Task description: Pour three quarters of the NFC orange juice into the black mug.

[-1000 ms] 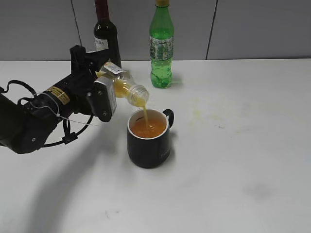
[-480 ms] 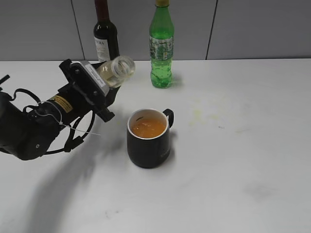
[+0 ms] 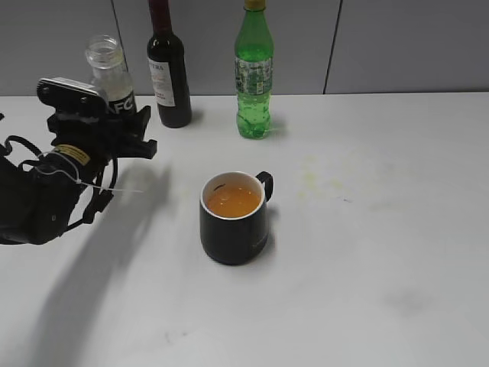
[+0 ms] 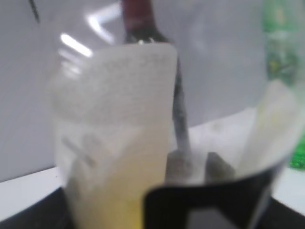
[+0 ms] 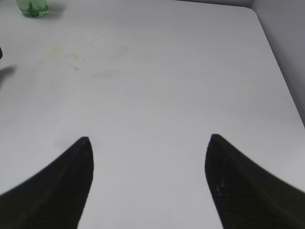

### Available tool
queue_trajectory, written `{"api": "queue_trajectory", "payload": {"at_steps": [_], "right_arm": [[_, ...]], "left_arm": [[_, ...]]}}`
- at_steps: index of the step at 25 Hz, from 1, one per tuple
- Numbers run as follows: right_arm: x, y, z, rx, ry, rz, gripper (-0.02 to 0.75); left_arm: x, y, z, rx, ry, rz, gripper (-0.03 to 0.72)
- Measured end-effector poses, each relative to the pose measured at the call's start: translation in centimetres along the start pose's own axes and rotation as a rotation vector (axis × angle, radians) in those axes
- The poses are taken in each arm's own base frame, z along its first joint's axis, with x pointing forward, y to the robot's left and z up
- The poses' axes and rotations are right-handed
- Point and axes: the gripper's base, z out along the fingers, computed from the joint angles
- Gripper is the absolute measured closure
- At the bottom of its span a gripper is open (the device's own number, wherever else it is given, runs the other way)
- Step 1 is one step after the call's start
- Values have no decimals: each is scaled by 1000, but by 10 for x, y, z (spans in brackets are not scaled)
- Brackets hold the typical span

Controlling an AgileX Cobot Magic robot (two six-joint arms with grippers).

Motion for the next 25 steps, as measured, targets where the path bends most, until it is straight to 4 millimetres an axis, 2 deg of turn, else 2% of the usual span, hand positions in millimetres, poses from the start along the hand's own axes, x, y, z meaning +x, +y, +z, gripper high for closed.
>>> {"api": "queue_trajectory", "payload": {"at_steps": [9,13,25], "right_arm": [[0,0,0,0,0,0,183],[0,0,0,0,0,0,183],[0,0,0,0,0,0,183]], "left_arm": [[26,38,3,-100,87,-123,218],[37,39,3,-85,115,-150,218],[45,35,3,-60,138,-148,218]]}}
